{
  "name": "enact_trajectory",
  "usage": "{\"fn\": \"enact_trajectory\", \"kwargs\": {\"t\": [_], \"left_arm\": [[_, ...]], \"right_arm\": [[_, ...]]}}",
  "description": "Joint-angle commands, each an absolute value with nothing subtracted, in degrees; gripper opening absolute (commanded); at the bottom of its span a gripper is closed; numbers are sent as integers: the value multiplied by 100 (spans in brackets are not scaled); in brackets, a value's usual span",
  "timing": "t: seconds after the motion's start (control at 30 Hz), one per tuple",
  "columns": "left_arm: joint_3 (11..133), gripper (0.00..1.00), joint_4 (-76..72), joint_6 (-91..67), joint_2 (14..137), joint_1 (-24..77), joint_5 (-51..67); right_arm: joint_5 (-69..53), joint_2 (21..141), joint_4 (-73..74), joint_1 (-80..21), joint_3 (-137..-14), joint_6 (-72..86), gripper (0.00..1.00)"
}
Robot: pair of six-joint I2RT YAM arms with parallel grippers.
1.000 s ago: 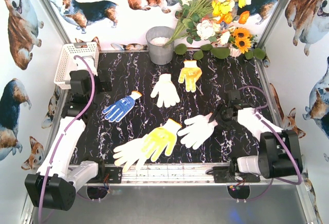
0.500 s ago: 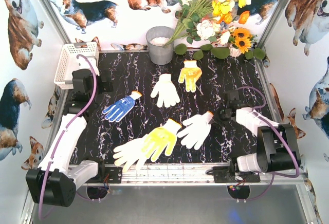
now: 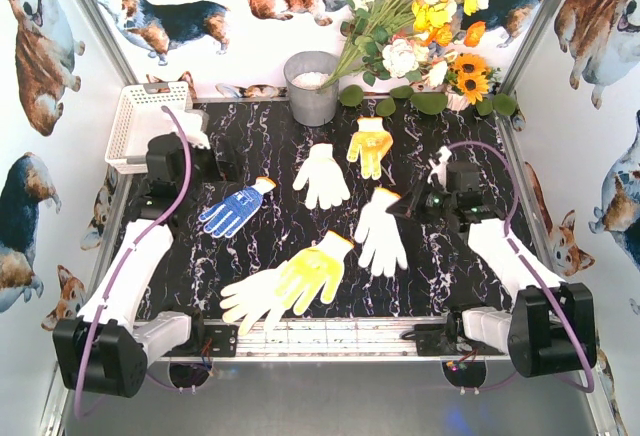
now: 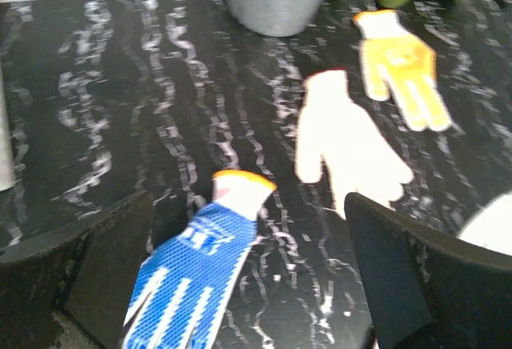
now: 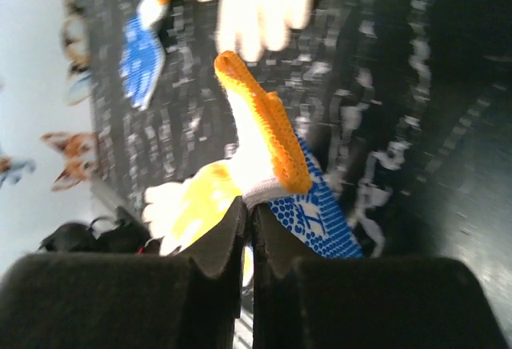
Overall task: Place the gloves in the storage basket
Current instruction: Pick up the glove from the center of the board.
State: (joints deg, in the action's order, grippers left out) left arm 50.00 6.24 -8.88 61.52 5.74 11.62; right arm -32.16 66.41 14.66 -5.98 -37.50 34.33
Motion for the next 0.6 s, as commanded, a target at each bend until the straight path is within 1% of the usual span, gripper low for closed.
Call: {"fn": "enact_trajectory", "kwargs": {"t": [0.0, 0.1, 0.17, 0.33, 0.43, 0.5, 0.57], "left_arm": [[4870, 100, -92, -1188, 6267, 879, 2381], [4792, 100, -454, -1375, 6384, 1178, 2954], [4844, 100, -550, -1468, 6601, 1420, 3379], [5044, 100, -761, -1820, 7170, 1952, 4489], [4890, 100, -1732, -2553, 7417, 2131, 5311], [4779, 100, -2479, -3173, 7613, 2205, 5787], [4711, 100, -3081, -3655, 7776, 2301, 6086]], "right_arm": [[-4879, 6447, 370, -714, -4224, 3617, 0], [-5402, 6412, 140, -902, -4444, 3801, 0], [-5602, 6261, 98, -1076, -4647, 3871, 0], [-5999, 6359, -201, -1572, -5016, 4122, 0], [-6081, 6372, -585, -1851, -5070, 4365, 0], [-6092, 6595, -805, -1963, -5057, 4538, 0], [-6173, 6722, -1065, -2084, -5045, 4708, 0]]}}
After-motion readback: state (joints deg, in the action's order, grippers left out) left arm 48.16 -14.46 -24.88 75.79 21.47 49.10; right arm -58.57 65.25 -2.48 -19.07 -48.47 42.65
